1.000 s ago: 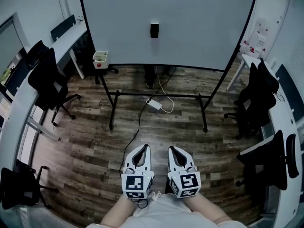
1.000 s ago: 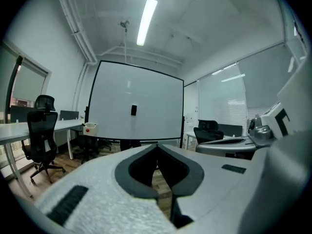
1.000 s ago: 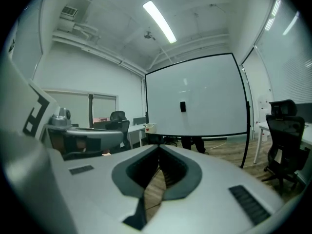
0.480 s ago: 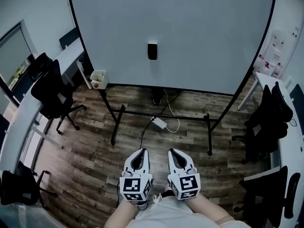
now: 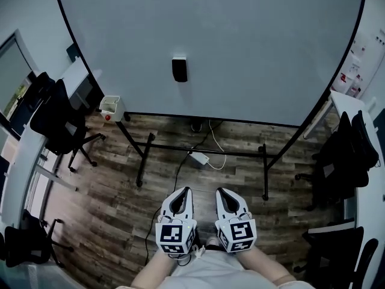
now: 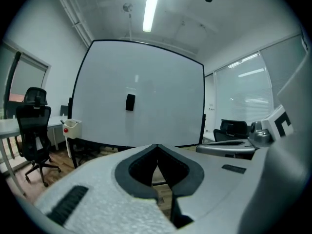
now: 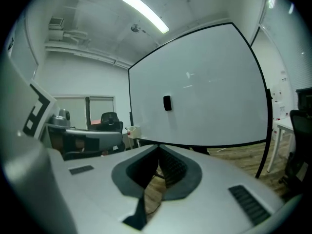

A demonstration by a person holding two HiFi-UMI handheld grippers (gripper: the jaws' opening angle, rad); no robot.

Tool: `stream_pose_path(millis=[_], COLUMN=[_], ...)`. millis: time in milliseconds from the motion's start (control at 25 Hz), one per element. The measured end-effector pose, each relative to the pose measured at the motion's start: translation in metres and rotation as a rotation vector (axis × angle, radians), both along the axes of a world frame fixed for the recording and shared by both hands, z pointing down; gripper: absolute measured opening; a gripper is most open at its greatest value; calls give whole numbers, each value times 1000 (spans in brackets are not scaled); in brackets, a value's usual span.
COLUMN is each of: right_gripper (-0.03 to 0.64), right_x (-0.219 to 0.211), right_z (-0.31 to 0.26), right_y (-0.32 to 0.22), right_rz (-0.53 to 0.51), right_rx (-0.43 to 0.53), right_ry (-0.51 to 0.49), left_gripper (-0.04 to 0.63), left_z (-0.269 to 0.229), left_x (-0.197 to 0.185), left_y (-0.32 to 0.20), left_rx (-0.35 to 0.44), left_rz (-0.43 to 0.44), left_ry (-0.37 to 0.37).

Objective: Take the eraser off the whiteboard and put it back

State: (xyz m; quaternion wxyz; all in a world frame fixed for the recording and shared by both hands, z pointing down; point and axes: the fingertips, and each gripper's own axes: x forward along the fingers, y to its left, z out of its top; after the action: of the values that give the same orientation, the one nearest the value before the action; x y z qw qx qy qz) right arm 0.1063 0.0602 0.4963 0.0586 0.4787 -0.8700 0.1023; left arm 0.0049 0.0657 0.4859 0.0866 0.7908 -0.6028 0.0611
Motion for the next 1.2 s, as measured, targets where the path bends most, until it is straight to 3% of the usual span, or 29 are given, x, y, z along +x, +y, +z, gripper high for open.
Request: stream_pose_path(millis=[160,360,720,1040,1200], right_gripper=[28,28,28,28,28], right_x=[-8,-28,-62,-70,-71], right_z=[2,-11,-29,-35,-40], right_y=[-44,-110,-207,-256,-276], right_rz=[28,81,208,236,199], right_rx=[2,43,63,52,57], right_ry=[14,26,6,5,8], left_gripper=[17,17,17,17,18], left_z=[-7,-17,-31,-43,-55], left_x=[-6,-24,-60,-78,-85], left_y=[-50,-128,-230,-286,-307], left_rx=[61,74,86,67,97], left_rz=[24,95,225,201,113], left_ry=[-97,-30,-35,-17,8])
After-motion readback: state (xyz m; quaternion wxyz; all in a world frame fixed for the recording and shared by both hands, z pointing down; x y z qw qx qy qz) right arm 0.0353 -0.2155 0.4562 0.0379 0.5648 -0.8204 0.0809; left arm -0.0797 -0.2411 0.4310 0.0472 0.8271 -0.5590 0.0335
